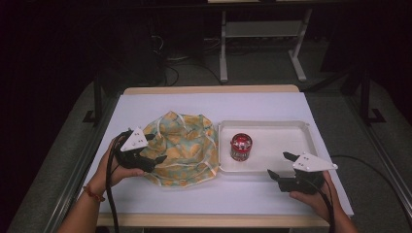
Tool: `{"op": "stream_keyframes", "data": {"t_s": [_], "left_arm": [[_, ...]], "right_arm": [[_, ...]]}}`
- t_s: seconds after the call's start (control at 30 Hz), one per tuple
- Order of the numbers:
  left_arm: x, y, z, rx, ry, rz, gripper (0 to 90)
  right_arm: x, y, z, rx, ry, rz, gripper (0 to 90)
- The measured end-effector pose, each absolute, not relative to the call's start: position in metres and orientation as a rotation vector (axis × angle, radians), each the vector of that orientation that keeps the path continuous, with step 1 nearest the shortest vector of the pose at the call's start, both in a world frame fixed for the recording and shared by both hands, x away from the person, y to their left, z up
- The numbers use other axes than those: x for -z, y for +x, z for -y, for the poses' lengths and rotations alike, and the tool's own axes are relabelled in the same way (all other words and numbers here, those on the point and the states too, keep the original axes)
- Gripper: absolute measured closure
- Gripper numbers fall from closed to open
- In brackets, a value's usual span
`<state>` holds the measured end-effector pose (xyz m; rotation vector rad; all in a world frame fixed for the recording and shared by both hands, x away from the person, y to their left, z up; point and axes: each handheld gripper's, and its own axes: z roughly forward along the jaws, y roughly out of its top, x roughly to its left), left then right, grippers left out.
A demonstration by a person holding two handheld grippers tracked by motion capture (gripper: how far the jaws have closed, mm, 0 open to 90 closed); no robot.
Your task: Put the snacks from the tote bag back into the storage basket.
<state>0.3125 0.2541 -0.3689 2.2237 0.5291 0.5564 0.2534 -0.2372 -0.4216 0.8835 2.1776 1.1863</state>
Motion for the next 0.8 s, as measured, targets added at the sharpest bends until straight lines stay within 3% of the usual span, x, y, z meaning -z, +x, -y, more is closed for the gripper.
{"op": "stream_keyframes", "data": {"t_s": [0.8], "left_arm": [[0.382,0.296,-0.287,-0.575,2.198,-0.608,17.6]], "right_arm": [[0.423,0.264,0.227,-1.200,0.852,-2.207,20.5]]}}
